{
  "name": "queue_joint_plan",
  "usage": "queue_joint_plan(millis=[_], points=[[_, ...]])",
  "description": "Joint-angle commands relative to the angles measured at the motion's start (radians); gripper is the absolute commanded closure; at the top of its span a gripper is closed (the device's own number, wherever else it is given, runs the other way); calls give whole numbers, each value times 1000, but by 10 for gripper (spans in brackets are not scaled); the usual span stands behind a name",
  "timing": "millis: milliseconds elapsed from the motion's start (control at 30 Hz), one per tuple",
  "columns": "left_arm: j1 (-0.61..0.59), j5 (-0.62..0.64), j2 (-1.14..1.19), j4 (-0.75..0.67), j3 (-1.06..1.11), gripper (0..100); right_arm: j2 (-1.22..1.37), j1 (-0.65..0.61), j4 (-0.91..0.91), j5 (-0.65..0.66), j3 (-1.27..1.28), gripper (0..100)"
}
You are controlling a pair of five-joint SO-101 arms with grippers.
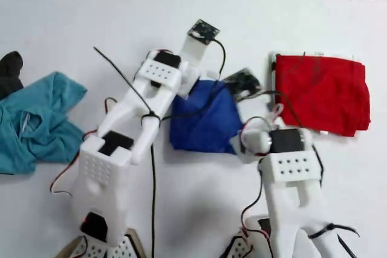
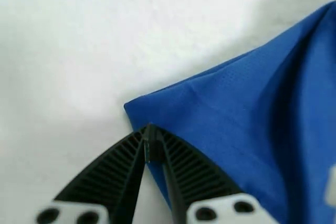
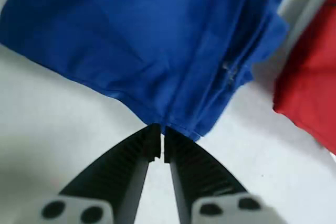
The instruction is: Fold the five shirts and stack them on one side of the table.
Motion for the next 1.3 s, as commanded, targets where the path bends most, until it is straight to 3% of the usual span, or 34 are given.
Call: queue_joint_plan(millis=[0,233,433,733,933,1033,1100,1267], points=[[-9,0,-26,-5,-35,973,7,-28,-74,-6,8,978],[-12,2,64,-31,-44,973,107,-19,-271,-6,187,978],[-15,2,84,-34,-44,973,226,128,-340,-3,199,978],[-15,3,83,-26,-97,973,242,266,-229,184,221,978],[-11,3,83,-25,-116,973,-31,312,-38,250,193,978],[-14,3,83,-25,-116,973,-213,305,-15,222,110,978],[-15,3,83,-25,-116,973,-246,266,-70,133,61,978],[-11,3,83,-25,-111,973,-45,163,-240,-58,-9,978]])
